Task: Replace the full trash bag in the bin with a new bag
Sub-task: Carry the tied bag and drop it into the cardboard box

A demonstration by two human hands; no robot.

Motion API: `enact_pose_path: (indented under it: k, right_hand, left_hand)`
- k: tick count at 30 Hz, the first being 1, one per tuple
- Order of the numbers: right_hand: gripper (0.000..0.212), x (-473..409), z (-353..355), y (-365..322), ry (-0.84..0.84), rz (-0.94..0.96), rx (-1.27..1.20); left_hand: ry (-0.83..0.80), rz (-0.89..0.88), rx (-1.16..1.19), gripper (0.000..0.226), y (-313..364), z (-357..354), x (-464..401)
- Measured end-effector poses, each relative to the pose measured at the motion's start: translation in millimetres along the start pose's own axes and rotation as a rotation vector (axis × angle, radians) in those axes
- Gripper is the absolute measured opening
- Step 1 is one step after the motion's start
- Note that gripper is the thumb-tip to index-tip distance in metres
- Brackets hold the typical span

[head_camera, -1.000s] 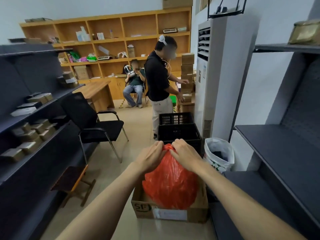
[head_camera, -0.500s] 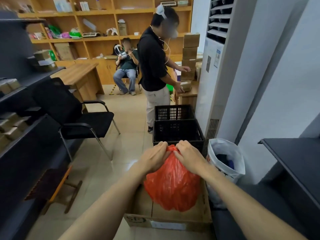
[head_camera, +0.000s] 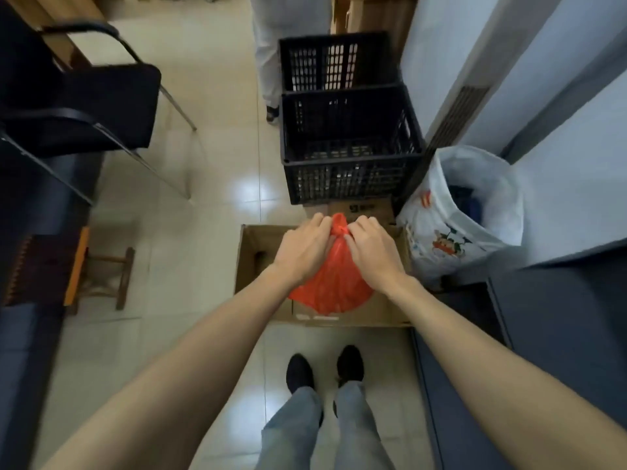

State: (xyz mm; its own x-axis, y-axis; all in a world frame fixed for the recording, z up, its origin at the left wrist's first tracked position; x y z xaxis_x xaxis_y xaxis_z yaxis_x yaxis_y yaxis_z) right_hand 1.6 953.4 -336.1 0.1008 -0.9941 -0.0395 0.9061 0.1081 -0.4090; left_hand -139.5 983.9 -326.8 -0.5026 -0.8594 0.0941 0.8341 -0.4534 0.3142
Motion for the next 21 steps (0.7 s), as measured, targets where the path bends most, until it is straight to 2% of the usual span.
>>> enact_pose_path:
  k: [3, 8, 14, 17, 21]
  right_hand:
    - [0.024, -22.8, -71.1, 31.5, -0.028, 0.015, -0.013]
    - [0.024, -35.1, -204.1, 89.7, -0.086, -0.043, -0.007]
    - [0.031, -29.9, -334.7, 145.8, -0.201, -0.103, 0.001]
    - [0.032, -27.8, -370.6, 161.4, -0.263, -0.115, 0.003]
    - [0.031, -25.0, -378.8, 168.0, -0.301, -0.126, 0.025]
  left_hand:
    - [-0.011, 0.085, -0.001, 0.021, -40.5, -71.9, -26.4]
    - [-0.074, 0.074, -0.007, 0.027, -97.2, -209.0, -57.2]
    - [-0.106, 0.152, 0.041, 0.017, -143.4, -347.3, -69.4]
    - [-0.168, 0.155, 0.037, 0.023, -157.4, -386.0, -70.7]
    - [-0.176, 0.173, 0.02, 0.031, -155.2, -392.0, -69.3]
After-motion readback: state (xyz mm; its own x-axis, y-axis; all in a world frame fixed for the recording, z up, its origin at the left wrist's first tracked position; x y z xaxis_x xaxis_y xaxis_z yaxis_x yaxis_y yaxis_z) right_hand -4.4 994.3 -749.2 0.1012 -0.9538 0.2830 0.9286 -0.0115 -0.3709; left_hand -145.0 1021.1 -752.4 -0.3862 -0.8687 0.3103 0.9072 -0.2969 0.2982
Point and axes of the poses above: each hand's wrist, its own x-axis away from the middle knuckle, its own z-axis out of the back of the hand, y = z × x, the point moved 2 cm from there along -x, towards the middle knuckle, and after that the axes turned 4 degrees about -x, right-handed, at the moved point
